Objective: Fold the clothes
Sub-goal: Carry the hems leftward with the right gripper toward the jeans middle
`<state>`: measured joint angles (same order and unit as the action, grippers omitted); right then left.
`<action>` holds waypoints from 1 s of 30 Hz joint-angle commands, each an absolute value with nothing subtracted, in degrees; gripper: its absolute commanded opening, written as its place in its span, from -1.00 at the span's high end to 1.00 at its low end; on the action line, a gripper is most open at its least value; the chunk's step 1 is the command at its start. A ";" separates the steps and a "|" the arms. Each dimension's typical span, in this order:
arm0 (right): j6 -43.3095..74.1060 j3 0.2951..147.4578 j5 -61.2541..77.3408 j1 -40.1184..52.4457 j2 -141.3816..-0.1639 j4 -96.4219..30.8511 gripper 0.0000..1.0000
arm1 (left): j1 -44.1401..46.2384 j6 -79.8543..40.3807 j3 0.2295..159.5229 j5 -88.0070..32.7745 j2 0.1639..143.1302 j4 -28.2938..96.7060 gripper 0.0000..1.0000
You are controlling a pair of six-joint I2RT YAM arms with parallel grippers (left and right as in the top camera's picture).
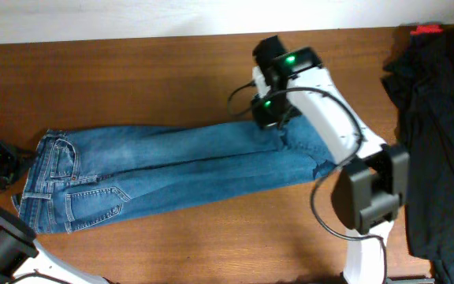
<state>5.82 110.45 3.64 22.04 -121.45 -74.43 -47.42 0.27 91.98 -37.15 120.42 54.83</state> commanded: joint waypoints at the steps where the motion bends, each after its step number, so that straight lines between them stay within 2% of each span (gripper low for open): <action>1: 6.52 110.41 4.05 25.93 -122.96 -74.06 0.92 | -47.35 1.37 92.36 -37.41 119.00 54.48 0.59; 7: 6.52 110.41 4.03 30.65 -123.17 -73.80 0.88 | -47.35 1.37 92.36 -37.08 119.02 54.48 0.58; 8: 6.50 110.41 4.05 31.29 -123.17 -73.84 0.70 | -47.35 1.37 92.36 -37.08 119.02 54.48 0.58; 9: 6.50 110.41 4.05 31.66 -123.17 -73.87 0.64 | -47.35 1.37 92.36 -37.06 119.02 54.48 0.58; 17: 6.26 110.41 4.03 32.77 -123.17 -79.29 0.51 | -47.35 1.37 92.36 -37.06 119.02 54.46 0.58; 20: 6.17 110.41 4.47 32.77 -123.17 -79.57 0.29 | -47.35 1.37 92.36 -37.08 119.02 54.26 0.59; 24: 0.14 110.41 11.49 32.77 -123.17 -79.37 0.22 | -47.35 1.37 92.36 -37.06 119.02 54.26 0.58; 30: 0.23 110.43 10.28 32.60 -123.17 -78.59 0.21 | -47.35 1.37 92.36 -37.06 119.00 54.28 0.59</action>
<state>1.32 110.45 10.04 32.21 -123.07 -78.83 -47.42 0.27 91.98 -37.08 120.42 54.41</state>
